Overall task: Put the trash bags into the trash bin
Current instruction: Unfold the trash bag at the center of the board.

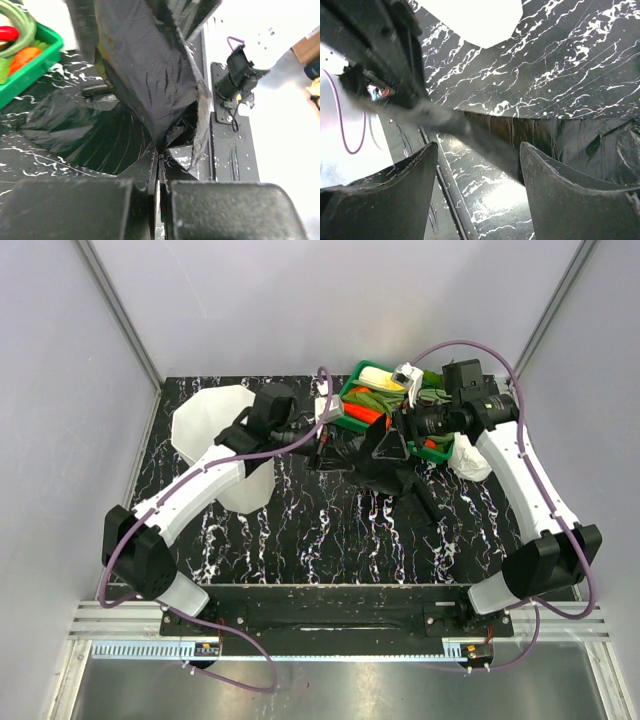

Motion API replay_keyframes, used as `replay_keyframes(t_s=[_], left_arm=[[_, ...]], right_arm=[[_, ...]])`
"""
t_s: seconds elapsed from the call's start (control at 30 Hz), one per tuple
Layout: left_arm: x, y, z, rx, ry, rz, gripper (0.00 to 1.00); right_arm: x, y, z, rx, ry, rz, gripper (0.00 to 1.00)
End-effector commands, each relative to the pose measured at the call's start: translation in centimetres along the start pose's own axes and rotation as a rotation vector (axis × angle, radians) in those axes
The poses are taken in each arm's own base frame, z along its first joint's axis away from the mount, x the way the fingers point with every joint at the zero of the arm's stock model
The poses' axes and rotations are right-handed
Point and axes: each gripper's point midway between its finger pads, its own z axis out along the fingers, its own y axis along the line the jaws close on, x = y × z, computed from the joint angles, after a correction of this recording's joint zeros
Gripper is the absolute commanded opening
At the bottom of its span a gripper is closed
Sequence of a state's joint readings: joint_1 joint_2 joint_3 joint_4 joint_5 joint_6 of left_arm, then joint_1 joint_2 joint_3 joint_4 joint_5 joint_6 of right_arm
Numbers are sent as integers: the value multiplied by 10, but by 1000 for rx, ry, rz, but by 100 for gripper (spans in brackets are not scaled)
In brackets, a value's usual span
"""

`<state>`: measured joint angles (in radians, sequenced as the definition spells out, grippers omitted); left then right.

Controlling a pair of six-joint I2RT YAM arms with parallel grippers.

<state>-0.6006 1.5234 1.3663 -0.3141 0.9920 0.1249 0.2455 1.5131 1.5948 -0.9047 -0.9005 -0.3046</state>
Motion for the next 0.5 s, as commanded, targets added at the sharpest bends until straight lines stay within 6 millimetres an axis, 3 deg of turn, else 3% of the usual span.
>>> replay_keyframes(t_s=[0.0, 0.2, 0.47], left_arm=[[-28, 10, -10, -64, -84, -4, 0], [-32, 21, -5, -102, -89, -146, 0], [-38, 19, -2, -89, -97, -198, 0]], right_arm=[[-16, 19, -28, 50, -43, -127, 72], [-14, 36, -28, 23, -41, -164, 65], [-18, 45, -9, 22, -53, -218, 56]])
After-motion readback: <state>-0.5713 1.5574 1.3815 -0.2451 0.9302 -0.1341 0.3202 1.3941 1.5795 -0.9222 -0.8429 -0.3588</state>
